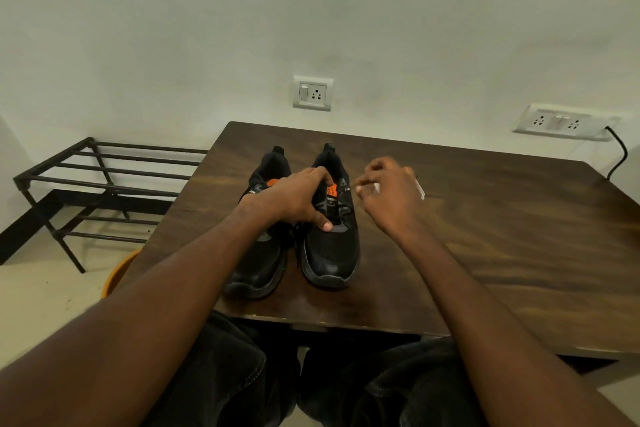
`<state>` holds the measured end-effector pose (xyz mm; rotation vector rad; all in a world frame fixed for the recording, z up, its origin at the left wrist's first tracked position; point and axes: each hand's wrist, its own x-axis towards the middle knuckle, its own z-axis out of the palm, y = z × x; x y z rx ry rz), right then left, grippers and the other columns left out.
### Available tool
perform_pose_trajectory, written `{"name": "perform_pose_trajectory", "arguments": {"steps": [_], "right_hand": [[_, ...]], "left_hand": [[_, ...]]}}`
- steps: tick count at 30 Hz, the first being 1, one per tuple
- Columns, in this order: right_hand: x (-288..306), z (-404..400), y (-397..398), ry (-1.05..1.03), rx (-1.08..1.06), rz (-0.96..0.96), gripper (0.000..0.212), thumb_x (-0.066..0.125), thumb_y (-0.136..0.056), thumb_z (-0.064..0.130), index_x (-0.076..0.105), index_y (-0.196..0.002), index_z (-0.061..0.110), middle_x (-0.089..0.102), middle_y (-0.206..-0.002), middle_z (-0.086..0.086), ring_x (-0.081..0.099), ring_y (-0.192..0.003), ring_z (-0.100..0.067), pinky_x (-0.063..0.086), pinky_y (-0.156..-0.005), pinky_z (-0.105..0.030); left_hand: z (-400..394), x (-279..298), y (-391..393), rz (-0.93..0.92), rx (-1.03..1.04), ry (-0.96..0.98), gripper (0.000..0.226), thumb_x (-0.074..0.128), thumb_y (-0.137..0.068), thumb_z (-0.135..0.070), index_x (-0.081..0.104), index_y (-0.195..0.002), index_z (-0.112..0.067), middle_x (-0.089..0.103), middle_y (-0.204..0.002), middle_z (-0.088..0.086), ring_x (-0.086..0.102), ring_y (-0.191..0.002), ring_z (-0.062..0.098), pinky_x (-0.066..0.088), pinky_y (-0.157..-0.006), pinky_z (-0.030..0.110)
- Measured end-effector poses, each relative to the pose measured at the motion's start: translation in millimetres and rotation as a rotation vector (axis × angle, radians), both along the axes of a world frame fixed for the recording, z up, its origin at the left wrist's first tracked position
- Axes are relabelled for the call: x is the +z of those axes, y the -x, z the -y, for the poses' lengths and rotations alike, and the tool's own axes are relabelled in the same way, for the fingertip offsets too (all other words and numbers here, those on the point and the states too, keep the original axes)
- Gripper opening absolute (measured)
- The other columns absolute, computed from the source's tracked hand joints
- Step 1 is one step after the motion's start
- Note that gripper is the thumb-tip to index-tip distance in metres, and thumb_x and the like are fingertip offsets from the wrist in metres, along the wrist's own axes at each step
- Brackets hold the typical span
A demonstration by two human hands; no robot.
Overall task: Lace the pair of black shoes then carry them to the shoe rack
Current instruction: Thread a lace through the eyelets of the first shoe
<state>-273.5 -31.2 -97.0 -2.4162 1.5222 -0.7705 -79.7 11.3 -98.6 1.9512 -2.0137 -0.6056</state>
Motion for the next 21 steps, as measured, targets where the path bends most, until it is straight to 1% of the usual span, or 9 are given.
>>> {"name": "perform_pose_trajectory", "arguments": {"steps": [2,4,8,11,14,16,18,19,21], "right_hand": [[-3,-2,-15,-0.020,0.059,-0.092,0.014,0.075,-0.094,0.029,0.078,-0.107,0.028,0.054,-0.123,0.012,0.045,-0.115,-0.017,0.049,-0.092,-0.038],[-7,-2,-29,-0.077,0.084,-0.174,0.021,0.077,-0.091,0.033,0.073,-0.109,0.024,0.053,-0.120,0.008,0.047,-0.112,-0.019,0.051,-0.091,-0.041],[-9,3,-36,-0.080,0.115,-0.190,0.035,0.081,-0.085,0.036,0.069,-0.115,0.023,0.053,-0.118,0.006,0.047,-0.108,-0.018,0.048,-0.082,-0.037],[-11,0,-35,-0.069,0.120,-0.269,0.035,0.079,-0.088,0.038,0.068,-0.117,0.022,0.050,-0.122,0.003,0.048,-0.110,-0.021,0.051,-0.088,-0.042],[-10,-4,-38,-0.134,0.122,-0.245,0.033,0.079,-0.087,0.036,0.065,-0.113,0.021,0.054,-0.116,0.003,0.052,-0.111,-0.021,0.054,-0.089,-0.045],[2,-2,-32,-0.112,0.024,-0.187,0.023,0.077,-0.086,0.034,0.068,-0.103,0.021,0.060,-0.108,0.005,0.057,-0.105,-0.020,0.055,-0.088,-0.045],[17,1,-18,-0.076,-0.188,-0.095,0.022,0.072,-0.082,0.036,0.070,-0.096,0.019,0.067,-0.102,0.003,0.062,-0.099,-0.022,0.056,-0.090,-0.047],[21,2,-8,-0.070,-0.264,-0.090,0.027,0.070,-0.082,0.037,0.069,-0.097,0.016,0.067,-0.103,0.002,0.062,-0.102,-0.023,0.055,-0.093,-0.048],[22,-5,4,-0.077,-0.292,-0.211,0.030,0.071,-0.088,0.036,0.069,-0.106,0.012,0.058,-0.117,-0.002,0.056,-0.113,-0.027,0.051,-0.095,-0.046]], "left_hand": [[1,-1,1,0.020,0.004,0.015,0.089,0.092,-0.072,-0.037,0.041,-0.144,-0.028,0.048,-0.146,-0.002,0.051,-0.131,0.022,0.044,-0.102,0.038],[0,-3,1,0.033,0.005,0.026,0.092,0.093,-0.071,-0.038,0.040,-0.145,-0.027,0.047,-0.147,-0.002,0.051,-0.132,0.021,0.043,-0.101,0.036],[2,-6,-1,0.024,0.013,0.036,0.094,0.094,-0.068,-0.041,0.039,-0.143,-0.027,0.048,-0.146,-0.002,0.052,-0.130,0.021,0.043,-0.099,0.035],[3,-7,-2,0.018,0.001,0.042,0.093,0.093,-0.069,-0.040,0.039,-0.144,-0.027,0.048,-0.147,-0.003,0.051,-0.130,0.020,0.040,-0.097,0.033],[1,-8,-4,0.008,-0.003,0.049,0.092,0.093,-0.070,-0.040,0.039,-0.144,-0.027,0.047,-0.148,-0.003,0.050,-0.132,0.020,0.038,-0.097,0.032],[0,-9,-6,0.002,-0.004,0.066,0.090,0.093,-0.070,-0.041,0.040,-0.141,-0.028,0.048,-0.146,-0.003,0.051,-0.131,0.020,0.037,-0.096,0.032],[-1,-10,-8,-0.015,-0.003,0.069,0.088,0.093,-0.070,-0.042,0.040,-0.140,-0.030,0.048,-0.146,-0.004,0.051,-0.129,0.020,0.039,-0.095,0.032],[-1,-10,-9,-0.024,-0.003,0.065,0.088,0.093,-0.071,-0.042,0.040,-0.140,-0.030,0.047,-0.147,-0.004,0.051,-0.129,0.020,0.039,-0.095,0.032],[1,-10,-9,-0.028,-0.009,0.056,0.088,0.092,-0.071,-0.042,0.039,-0.140,-0.032,0.047,-0.147,-0.005,0.051,-0.127,0.019,0.041,-0.094,0.032]]}}
